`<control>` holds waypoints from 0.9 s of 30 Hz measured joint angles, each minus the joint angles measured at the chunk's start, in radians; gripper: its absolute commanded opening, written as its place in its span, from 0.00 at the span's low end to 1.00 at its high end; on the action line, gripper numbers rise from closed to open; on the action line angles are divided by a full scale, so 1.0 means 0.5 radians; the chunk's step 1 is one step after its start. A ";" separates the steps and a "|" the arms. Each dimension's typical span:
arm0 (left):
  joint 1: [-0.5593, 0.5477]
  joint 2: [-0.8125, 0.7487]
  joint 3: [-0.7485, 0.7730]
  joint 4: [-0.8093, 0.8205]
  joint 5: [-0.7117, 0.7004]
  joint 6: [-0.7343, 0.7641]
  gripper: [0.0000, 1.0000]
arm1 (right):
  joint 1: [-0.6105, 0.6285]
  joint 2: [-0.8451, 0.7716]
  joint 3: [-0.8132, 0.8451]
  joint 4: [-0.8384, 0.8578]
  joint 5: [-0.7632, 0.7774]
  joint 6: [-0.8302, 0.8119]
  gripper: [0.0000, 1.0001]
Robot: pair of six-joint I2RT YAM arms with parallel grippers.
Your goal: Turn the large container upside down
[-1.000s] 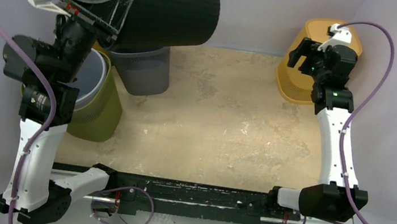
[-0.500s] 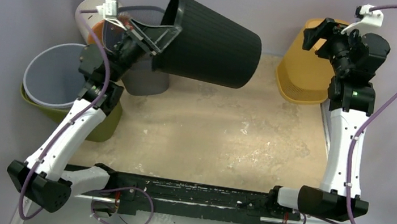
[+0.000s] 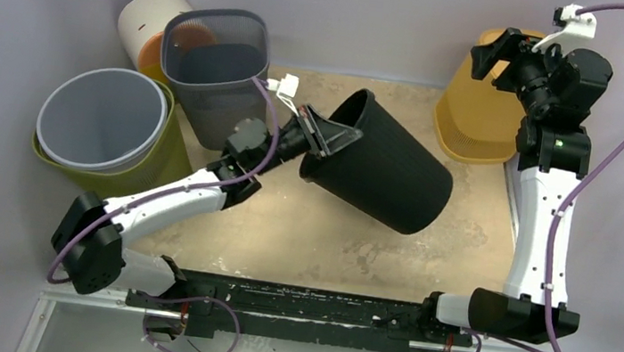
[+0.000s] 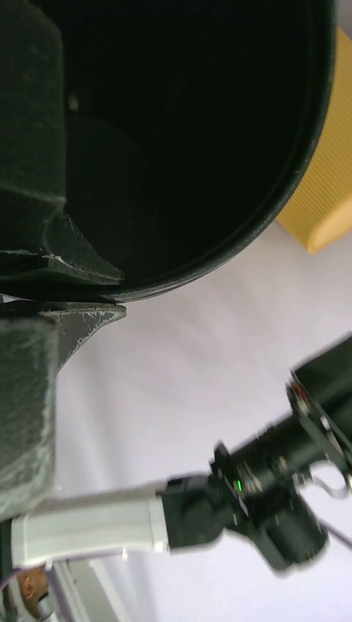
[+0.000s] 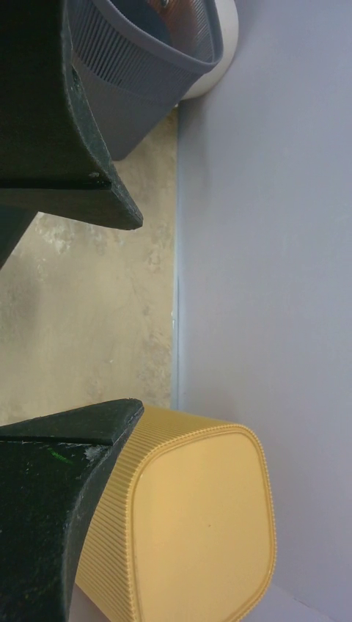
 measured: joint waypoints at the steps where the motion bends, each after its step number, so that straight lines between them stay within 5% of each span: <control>1: -0.038 0.042 -0.043 0.040 -0.041 0.005 0.00 | 0.000 0.000 0.008 0.000 -0.006 -0.002 0.87; 11: -0.229 0.537 -0.230 0.555 -0.234 -0.138 0.00 | 0.000 0.000 0.020 0.000 -0.043 -0.014 0.87; 22: -0.282 1.274 -0.184 1.567 -0.350 -0.740 0.00 | 0.000 0.000 0.002 0.007 -0.042 -0.032 0.87; 27: -0.257 1.326 -0.294 1.787 -0.347 -0.845 0.00 | 0.000 0.000 -0.038 0.005 -0.042 -0.034 0.87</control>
